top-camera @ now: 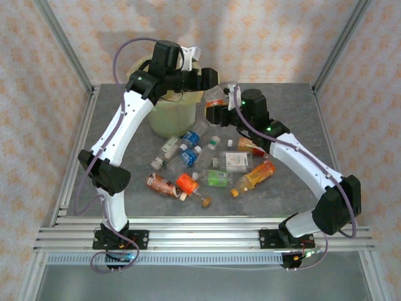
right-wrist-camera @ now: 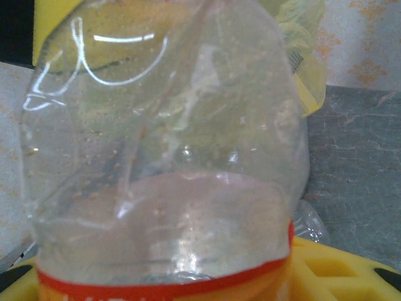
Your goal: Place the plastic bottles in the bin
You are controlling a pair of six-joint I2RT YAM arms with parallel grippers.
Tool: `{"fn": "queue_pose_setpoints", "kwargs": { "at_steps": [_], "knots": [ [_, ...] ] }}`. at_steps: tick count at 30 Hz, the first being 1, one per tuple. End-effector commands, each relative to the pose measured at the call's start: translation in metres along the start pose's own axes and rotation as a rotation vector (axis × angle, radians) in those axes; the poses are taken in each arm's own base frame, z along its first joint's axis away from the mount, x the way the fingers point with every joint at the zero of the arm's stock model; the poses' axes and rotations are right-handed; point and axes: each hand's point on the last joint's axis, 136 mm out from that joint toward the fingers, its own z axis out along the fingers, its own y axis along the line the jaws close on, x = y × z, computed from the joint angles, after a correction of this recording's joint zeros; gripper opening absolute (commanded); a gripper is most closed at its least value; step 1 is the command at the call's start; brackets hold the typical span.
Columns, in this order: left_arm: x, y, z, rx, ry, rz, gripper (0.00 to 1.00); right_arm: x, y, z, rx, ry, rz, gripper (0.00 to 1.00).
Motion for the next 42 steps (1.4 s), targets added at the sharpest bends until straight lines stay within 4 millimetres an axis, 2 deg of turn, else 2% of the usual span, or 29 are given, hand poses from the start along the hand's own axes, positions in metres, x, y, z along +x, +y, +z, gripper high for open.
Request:
{"fn": "queue_pose_setpoints", "kwargs": {
  "at_steps": [1,6,11,16,19,22,26,27,32,35,42],
  "knots": [
    [0.005,-0.008,-0.003,0.023,0.013,0.012,0.74,-0.027,0.018,-0.001,-0.058,-0.071,-0.034,0.43],
    [0.006,-0.009,0.001,0.029,0.015,0.003,0.7,-0.028,0.023,0.005,-0.08,-0.066,-0.036,0.43],
    [0.005,-0.009,0.0,0.028,0.008,0.002,0.44,-0.028,0.025,0.008,-0.086,-0.06,-0.034,0.45],
    [-0.002,-0.006,-0.004,-0.007,-0.02,0.021,0.25,-0.025,0.024,0.007,-0.074,-0.052,-0.03,0.53],
    [-0.012,-0.006,-0.009,-0.026,-0.064,0.044,0.17,-0.025,0.02,0.004,-0.049,-0.047,-0.022,0.69],
    [-0.029,-0.003,-0.017,-0.057,-0.127,0.073,0.12,-0.025,0.016,-0.001,-0.016,-0.042,-0.007,1.0],
    [-0.065,0.003,-0.042,-0.101,-0.253,0.094,0.09,-0.028,0.014,-0.016,0.028,-0.05,0.013,0.99],
    [-0.07,0.017,-0.035,-0.128,-0.259,0.08,0.09,-0.028,0.013,-0.02,0.04,-0.053,0.021,0.99],
    [-0.115,0.058,-0.065,-0.249,-0.394,0.042,0.09,-0.027,0.009,-0.043,0.096,-0.052,0.056,0.99],
    [-0.134,0.083,-0.078,-0.332,-0.462,0.046,0.09,-0.022,0.001,-0.055,0.154,-0.043,0.074,0.99],
    [-0.158,0.132,-0.092,-0.584,-0.569,0.138,0.1,-0.005,-0.032,-0.083,0.364,-0.038,0.155,0.99]
  ]
}}
